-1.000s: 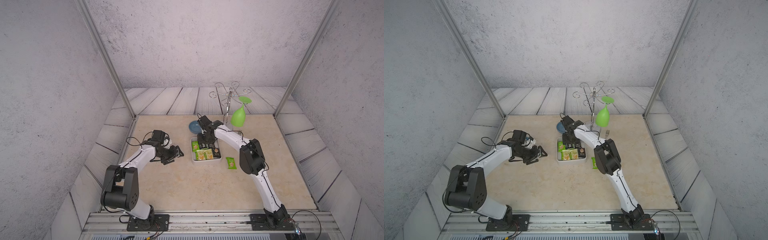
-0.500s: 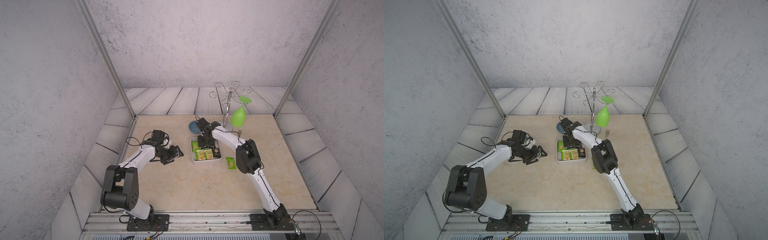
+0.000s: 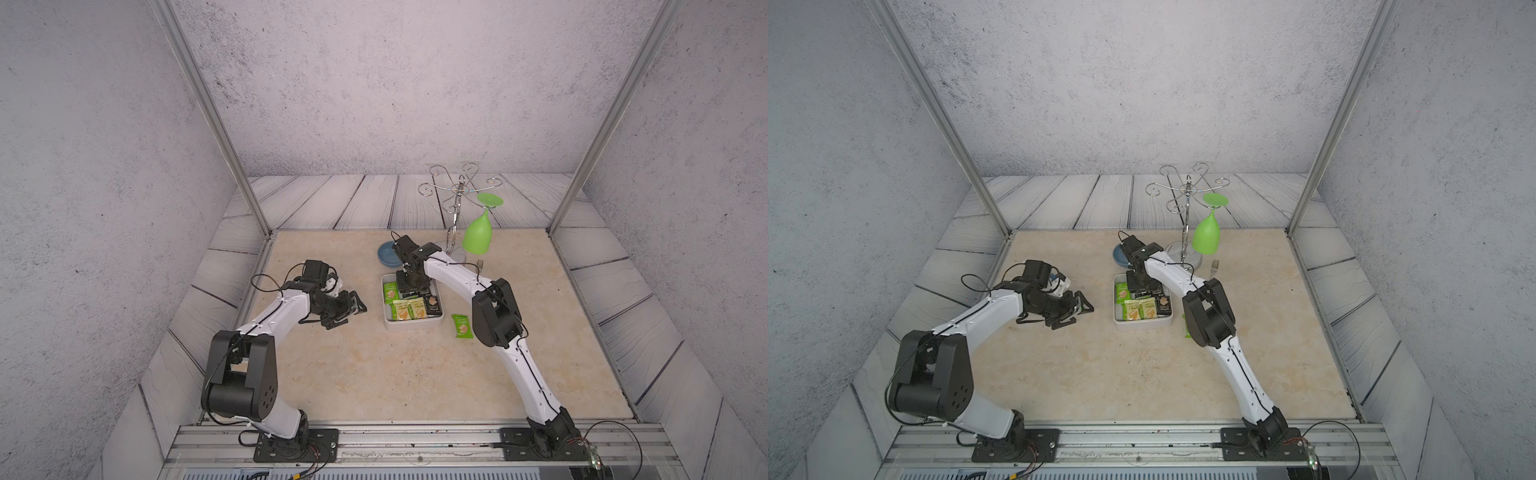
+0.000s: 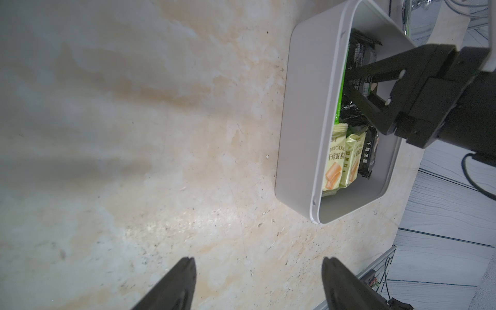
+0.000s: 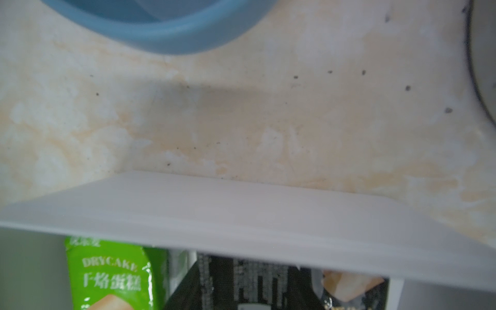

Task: Take the cookies out of the storage box
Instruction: Pick up the cookie from the storage box, then place the cookie at the center of the board.

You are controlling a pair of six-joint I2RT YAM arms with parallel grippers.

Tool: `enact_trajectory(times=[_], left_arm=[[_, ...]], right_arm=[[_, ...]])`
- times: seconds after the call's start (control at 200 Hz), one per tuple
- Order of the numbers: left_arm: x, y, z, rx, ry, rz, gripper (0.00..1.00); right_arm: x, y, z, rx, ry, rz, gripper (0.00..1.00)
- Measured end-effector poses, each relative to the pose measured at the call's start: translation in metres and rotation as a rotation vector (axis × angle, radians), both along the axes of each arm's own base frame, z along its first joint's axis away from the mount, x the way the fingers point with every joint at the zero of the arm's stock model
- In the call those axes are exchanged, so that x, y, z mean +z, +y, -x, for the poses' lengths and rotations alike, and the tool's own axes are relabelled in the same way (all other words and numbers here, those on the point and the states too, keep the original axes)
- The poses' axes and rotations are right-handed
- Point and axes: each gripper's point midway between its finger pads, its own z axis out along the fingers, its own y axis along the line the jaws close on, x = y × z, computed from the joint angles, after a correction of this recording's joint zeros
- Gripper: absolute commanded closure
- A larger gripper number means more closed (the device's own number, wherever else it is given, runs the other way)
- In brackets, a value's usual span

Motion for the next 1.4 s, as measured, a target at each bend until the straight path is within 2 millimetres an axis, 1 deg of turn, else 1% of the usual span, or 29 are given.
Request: enact_trajectory(times=[0.17,0.3,0.415,0.736,0.831,0.921,1.051,1.201,1.301,1.401], left_arm=[[0.000,-0.001,0.000,-0.001,0.001,0.004,0.20],[0.001,-0.001,0.000,-0.002,0.002,0.008,0.20],[0.001,-0.001,0.001,-0.003,0.002,0.009,0.20],[0.001,-0.002,0.000,-0.001,0.003,0.012,0.20],[0.001,-0.002,0.001,0.000,0.004,0.013,0.20],[0.001,-0.002,0.000,0.002,0.005,0.016,0.20],[0.002,-0.003,-0.001,0.014,0.008,0.025,0.21],[0.003,-0.006,-0.001,0.015,0.010,0.027,0.21],[0.004,-0.012,0.000,0.001,0.008,0.025,0.21],[0.009,-0.021,0.000,-0.022,-0.003,0.022,0.21]], right_arm=[[0.003,0.000,0.000,0.000,-0.005,-0.004,0.54],[0.005,0.000,0.000,0.000,-0.007,-0.007,0.56],[0.011,0.000,0.000,0.000,-0.014,-0.011,0.57],[0.048,0.001,-0.001,0.000,-0.064,-0.051,0.58],[0.059,0.000,0.002,0.002,-0.072,-0.063,0.58],[0.069,-0.003,0.008,0.006,-0.074,-0.077,0.58],[0.086,-0.011,0.024,0.013,-0.074,-0.098,0.58],[0.105,-0.027,0.045,0.020,-0.082,-0.106,0.58],[0.109,-0.043,0.061,0.023,-0.077,-0.096,0.58],[0.106,-0.064,0.079,0.021,-0.063,-0.074,0.58]])
